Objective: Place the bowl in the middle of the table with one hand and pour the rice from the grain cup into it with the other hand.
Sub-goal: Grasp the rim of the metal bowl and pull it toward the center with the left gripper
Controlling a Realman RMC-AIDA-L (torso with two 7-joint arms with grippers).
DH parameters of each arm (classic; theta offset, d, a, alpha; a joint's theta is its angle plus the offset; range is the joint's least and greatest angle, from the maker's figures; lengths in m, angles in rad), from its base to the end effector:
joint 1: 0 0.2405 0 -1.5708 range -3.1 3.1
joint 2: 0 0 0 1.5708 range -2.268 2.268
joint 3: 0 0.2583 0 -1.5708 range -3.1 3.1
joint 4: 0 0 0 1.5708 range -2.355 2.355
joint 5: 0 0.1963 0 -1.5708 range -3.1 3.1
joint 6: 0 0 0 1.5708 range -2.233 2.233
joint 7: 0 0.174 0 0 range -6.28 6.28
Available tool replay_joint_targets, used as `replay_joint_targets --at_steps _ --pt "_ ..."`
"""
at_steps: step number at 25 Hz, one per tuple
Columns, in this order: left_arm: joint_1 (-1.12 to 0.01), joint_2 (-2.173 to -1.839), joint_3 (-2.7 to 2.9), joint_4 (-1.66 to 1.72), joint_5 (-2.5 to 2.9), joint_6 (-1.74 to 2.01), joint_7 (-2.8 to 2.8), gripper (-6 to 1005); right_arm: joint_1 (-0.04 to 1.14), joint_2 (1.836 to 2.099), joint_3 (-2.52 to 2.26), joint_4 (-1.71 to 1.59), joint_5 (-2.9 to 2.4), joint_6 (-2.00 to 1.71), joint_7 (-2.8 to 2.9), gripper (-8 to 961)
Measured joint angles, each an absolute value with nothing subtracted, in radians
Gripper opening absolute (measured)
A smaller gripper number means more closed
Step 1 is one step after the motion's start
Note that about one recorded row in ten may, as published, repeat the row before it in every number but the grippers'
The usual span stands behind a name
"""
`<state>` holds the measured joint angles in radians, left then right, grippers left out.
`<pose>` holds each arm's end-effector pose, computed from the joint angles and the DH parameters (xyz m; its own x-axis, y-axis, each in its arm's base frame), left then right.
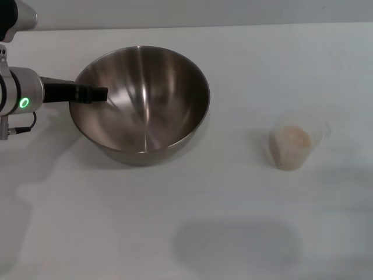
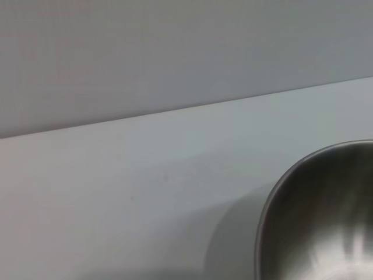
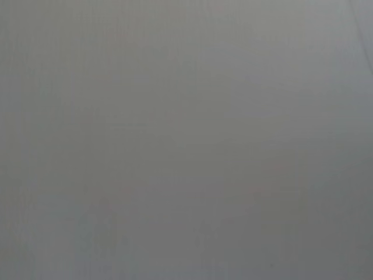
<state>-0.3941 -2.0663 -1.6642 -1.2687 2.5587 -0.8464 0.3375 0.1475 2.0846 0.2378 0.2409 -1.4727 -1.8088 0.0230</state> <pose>-0.2451 0.3950 -0.0169 0.6452 0.6783 0.3516 0.7037 -0.3483 -0.6193 0.3404 0.2209 0.0543 0.6886 0.3902 -0.6112 -0.7134 0.2139 -0.6673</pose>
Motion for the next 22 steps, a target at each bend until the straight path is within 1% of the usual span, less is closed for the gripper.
replay_joint_targets --at_steps 12,17,22 --pt "-0.404 -2.065 -1.664 -1.275 2.561 -0.847 0.341 648 0.158 2.084 0.241 0.241 -1.468 -1.801 0.023 753" --pt "-0.408 -2.064 -1.666 -1.275 2.563 -0.847 0.341 519 0.164 2.083 0.245 0.238 -1.466 -1.793 0.023 753" --pt "-0.408 -2.062 -1.666 -1.274 2.56 -0.85 0.341 474 0.167 2.083 0.246 0.234 -1.466 -1.791 0.023 753"
